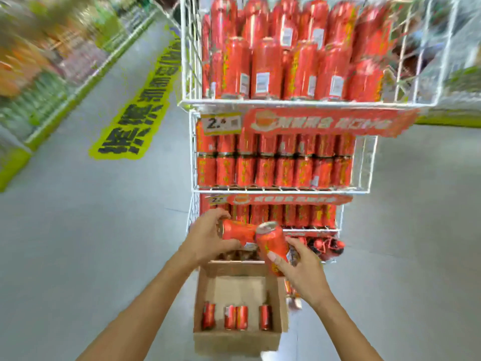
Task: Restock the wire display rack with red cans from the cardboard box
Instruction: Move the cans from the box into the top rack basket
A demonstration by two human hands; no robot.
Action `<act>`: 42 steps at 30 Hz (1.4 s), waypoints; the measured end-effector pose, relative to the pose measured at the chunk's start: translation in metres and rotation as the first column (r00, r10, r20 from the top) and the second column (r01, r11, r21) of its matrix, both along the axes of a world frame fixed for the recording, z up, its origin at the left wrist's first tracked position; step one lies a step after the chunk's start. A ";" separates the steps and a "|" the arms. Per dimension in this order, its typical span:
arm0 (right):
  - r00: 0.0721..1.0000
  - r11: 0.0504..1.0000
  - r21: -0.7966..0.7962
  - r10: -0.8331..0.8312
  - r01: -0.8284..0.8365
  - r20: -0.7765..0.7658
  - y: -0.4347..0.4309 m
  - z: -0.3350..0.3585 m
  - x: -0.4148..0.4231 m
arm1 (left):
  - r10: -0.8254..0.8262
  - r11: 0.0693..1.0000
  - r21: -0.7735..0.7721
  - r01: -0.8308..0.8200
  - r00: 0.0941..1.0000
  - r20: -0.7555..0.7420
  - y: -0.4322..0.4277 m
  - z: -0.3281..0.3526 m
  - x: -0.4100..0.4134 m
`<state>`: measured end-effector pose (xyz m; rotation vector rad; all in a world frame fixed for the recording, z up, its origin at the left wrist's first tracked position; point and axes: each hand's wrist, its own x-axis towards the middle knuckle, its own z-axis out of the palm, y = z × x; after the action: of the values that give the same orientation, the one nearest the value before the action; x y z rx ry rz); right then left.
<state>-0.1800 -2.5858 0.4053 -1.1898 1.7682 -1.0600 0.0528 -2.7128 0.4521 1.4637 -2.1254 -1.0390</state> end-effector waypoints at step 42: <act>0.970 0.985 -0.119 -0.147 0.126 -0.194 -0.210 0.269 -0.276 | -0.038 0.898 -0.436 0.055 0.998 0.047 -0.175 0.269 -0.331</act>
<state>-0.4558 -2.7955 0.6743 -1.2944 1.9963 -1.1596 -0.2783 -2.8879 0.7208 1.2220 -2.2400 -0.4960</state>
